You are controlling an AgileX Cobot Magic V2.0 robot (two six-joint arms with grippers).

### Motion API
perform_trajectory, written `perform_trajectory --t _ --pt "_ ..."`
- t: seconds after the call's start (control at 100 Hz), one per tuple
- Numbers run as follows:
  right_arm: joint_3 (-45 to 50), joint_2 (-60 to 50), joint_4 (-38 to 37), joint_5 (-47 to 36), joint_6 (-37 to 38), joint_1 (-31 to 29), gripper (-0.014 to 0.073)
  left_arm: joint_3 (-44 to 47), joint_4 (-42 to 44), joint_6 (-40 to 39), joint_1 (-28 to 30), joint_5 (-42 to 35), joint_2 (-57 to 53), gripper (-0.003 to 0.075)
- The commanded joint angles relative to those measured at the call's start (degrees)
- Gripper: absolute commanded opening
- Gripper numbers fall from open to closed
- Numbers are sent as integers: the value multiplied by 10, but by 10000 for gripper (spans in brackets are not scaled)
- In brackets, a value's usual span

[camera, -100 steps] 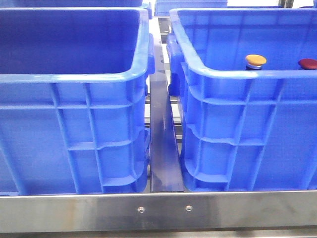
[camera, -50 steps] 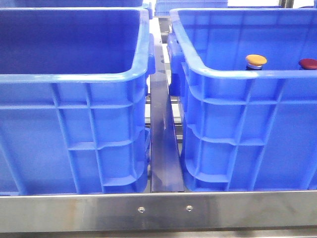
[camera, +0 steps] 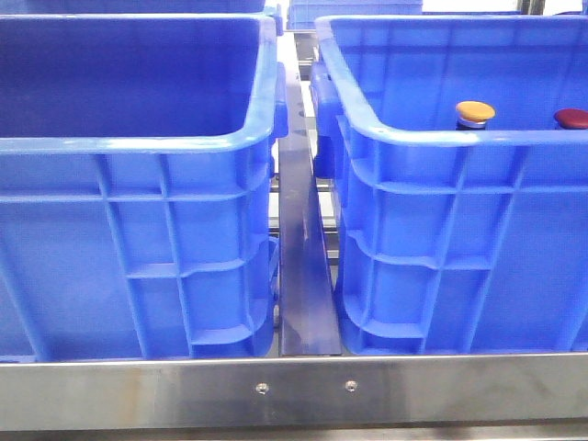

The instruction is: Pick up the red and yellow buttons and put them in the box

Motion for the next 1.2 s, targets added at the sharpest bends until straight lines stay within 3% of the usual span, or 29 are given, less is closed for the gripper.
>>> perform_trajectory --t 0.0,0.2,0.29,0.37,0.47,0.48,0.62,0.72,0.79,1.02,1.07,1.19 --pt "-16 4 14 -20 -5 0 -67 28 -3 -5 1 -46 -19 -19" --pt "-16 5 32 -112 -3 1 -67 28 -3 -5 1 -46 -19 -19" --pt "-16 5 -21 -133 42 3 -67 28 -3 -5 1 -46 -19 -19" --pt "-16 5 -164 -161 176 13 -67 28 -3 -5 1 -46 -19 -19" --pt "-16 -7 -385 -186 421 18 -67 28 -3 -5 1 -46 -19 -19" --pt "-16 -11 -418 -188 471 18 -67 28 -3 -5 1 -46 -19 -19" --pt "-8 -54 -725 -185 766 30 -67 28 -3 -5 1 -46 -19 -19" --pt "12 -80 -865 -206 893 44 -67 28 -3 -5 1 -46 -19 -19" --pt "38 -93 -902 -253 928 50 -67 28 -3 -5 1 -46 -19 -19" --pt "174 -126 -902 -408 961 53 -67 28 -3 -5 1 -46 -19 -19" --pt "170 -146 -923 -345 983 53 -67 28 -3 -5 1 -46 -19 -19" --pt "171 -185 -948 -313 1004 53 -67 28 -3 -5 1 -46 -19 -19"
